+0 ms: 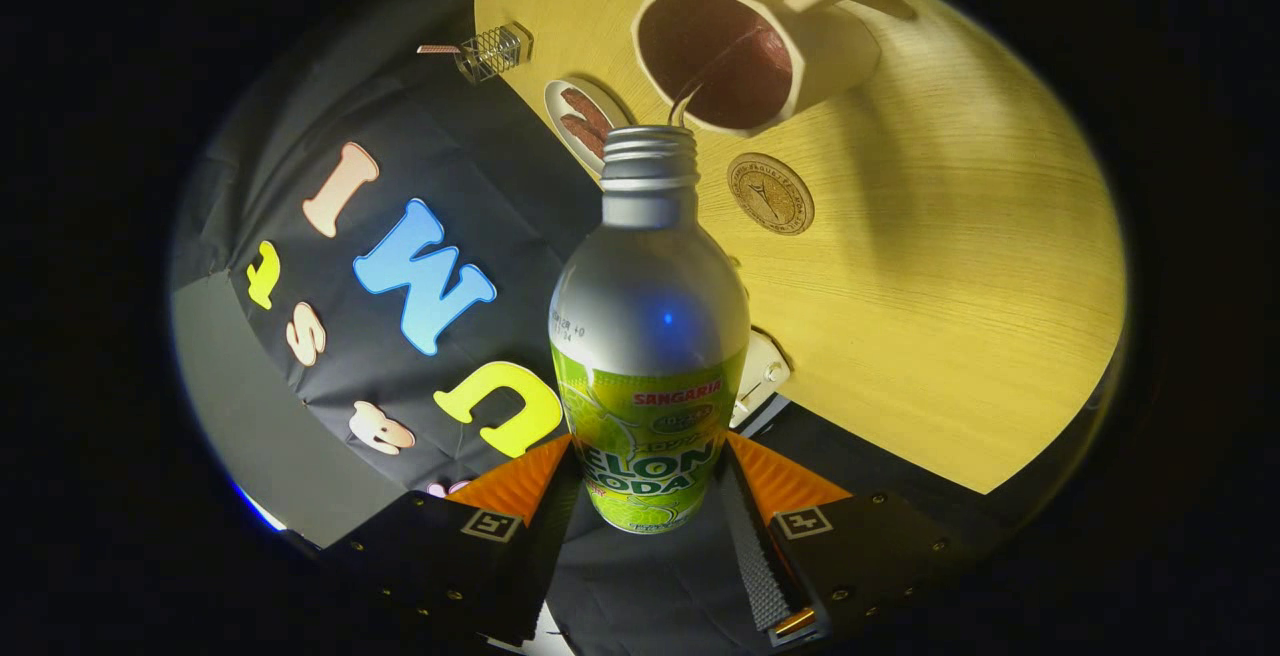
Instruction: Take the bottle from table, then pour the juice into the cup, finally place the bottle on the coaster
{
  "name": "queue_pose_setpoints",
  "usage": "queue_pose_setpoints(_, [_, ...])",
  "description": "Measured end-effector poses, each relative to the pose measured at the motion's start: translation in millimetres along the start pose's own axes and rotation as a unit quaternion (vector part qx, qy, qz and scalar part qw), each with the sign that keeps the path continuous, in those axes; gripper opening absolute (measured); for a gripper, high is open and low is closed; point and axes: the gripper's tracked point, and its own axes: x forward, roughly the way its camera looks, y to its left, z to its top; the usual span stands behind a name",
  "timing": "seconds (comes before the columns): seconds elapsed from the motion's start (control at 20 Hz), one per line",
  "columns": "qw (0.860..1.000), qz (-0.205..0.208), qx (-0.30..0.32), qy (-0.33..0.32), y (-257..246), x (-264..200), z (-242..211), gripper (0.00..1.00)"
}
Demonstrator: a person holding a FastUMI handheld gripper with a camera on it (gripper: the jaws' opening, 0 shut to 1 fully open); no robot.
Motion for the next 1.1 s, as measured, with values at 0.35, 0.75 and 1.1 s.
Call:
queue_pose_setpoints(0.35, [1.0, -0.002, 0.0, -0.003, 0, 1, -3, 0.77])
queue_pose_setpoints(0.75, [1.0, -0.004, -0.006, -0.01, -1, 0, 3, 0.77])
queue_pose_setpoints(1.1, [0.997, -0.025, -0.068, -0.023, -20, 3, 16, 0.77])
